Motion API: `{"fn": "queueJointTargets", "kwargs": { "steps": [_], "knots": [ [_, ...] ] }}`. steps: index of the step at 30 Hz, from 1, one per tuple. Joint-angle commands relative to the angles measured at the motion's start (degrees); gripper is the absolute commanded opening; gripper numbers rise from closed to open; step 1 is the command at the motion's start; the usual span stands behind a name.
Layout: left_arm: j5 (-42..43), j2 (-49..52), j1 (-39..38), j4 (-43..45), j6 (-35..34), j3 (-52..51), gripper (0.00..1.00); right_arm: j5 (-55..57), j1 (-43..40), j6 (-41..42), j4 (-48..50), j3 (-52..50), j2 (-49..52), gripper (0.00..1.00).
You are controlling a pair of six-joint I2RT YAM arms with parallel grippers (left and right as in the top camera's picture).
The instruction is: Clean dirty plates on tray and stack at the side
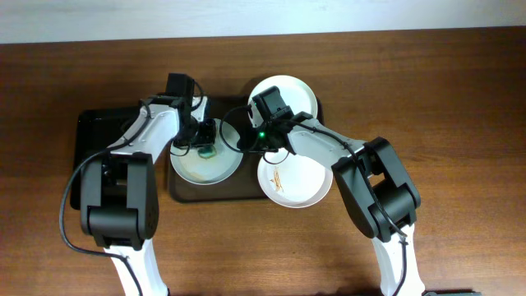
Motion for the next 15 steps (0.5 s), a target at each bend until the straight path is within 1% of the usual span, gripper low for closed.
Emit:
{"fn": "queueJointTargets", "kwargs": {
  "steps": [1,4,7,10,13,15],
  "knots": [
    [-15.9,2.2,0.3,-1.0,-6.4,0.2,0.01,-1.4,0.2,0.2,-0.1,-0.3,0.6,0.04],
    [-16.7,2.2,0.5,-9.2,-6.5,6.4,0.01,-1.4,0.2,0.0,-0.3,-0.3,0.6,0.04],
    [-15.0,2.2,0.6,-23.3,-6.5,20.7,0.01,-1.2,0.2,0.0,-1.7,-0.3,0.6,0.04],
    [-9.9,2.2,2.1,-32.0,-6.5,33.4,0.01,-1.2,0.3,-0.5,-3.2,-0.3,0.6,0.04],
    [-6.0,2.2,4.3,-35.4,-5.7,40.1,0.01,-1.2,0.3,-1.3,-3.5,-0.3,0.5,0.04],
    [-6.0,2.2,5.4,-36.4,-5.6,40.2,0.01,-1.0,0.2,-2.0,-5.2,1.0,-0.4,0.04]
  ]
}}
